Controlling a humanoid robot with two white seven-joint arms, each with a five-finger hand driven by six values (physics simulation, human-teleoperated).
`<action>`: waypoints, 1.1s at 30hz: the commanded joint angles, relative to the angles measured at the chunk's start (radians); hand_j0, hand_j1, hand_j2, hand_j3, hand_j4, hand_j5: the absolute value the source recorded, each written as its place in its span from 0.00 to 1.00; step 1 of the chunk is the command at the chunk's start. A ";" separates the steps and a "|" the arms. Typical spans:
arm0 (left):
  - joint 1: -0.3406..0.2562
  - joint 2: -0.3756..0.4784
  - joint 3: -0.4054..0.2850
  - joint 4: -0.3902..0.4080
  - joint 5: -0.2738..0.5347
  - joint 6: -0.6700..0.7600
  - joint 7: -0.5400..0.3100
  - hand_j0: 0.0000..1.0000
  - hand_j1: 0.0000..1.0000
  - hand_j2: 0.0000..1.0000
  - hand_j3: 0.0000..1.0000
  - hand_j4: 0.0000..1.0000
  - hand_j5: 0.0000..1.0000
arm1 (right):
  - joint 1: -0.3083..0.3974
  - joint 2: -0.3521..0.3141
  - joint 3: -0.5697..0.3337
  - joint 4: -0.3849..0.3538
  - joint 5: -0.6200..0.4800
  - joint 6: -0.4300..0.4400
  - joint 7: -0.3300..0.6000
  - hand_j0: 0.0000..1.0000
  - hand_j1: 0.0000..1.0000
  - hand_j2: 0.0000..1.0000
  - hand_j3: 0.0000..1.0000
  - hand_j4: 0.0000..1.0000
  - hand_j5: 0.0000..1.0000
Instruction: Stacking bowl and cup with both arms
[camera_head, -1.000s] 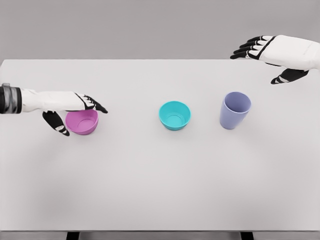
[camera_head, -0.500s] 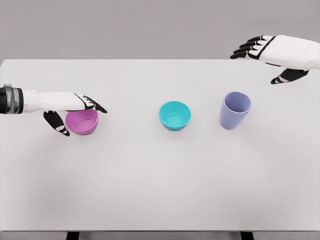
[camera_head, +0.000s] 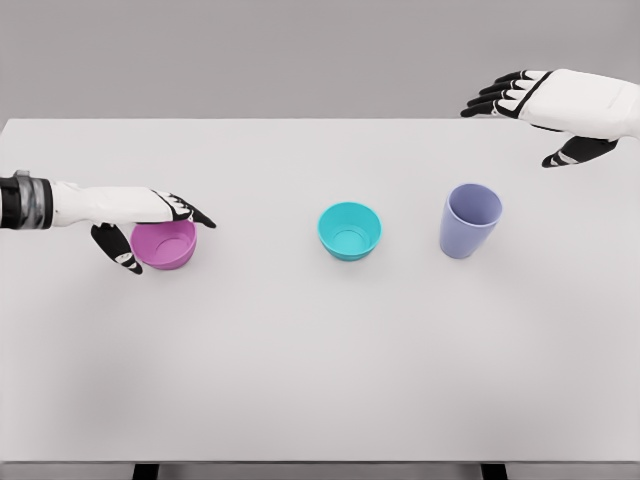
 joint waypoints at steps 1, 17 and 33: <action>0.000 0.000 0.000 0.001 0.006 0.002 0.000 1.00 1.00 1.00 1.00 1.00 1.00 | 0.000 -0.001 -0.001 0.000 -0.005 0.003 -0.001 1.00 1.00 1.00 1.00 1.00 1.00; 0.002 -0.020 0.000 0.034 -0.002 0.002 0.000 1.00 1.00 1.00 1.00 1.00 1.00 | 0.000 -0.001 0.000 0.000 -0.005 0.003 -0.001 1.00 1.00 1.00 1.00 1.00 1.00; 0.009 -0.020 0.002 0.034 -0.014 0.002 0.000 0.79 0.79 0.79 0.79 0.79 0.79 | 0.000 -0.001 -0.001 0.000 -0.005 0.003 -0.001 1.00 1.00 1.00 1.00 1.00 1.00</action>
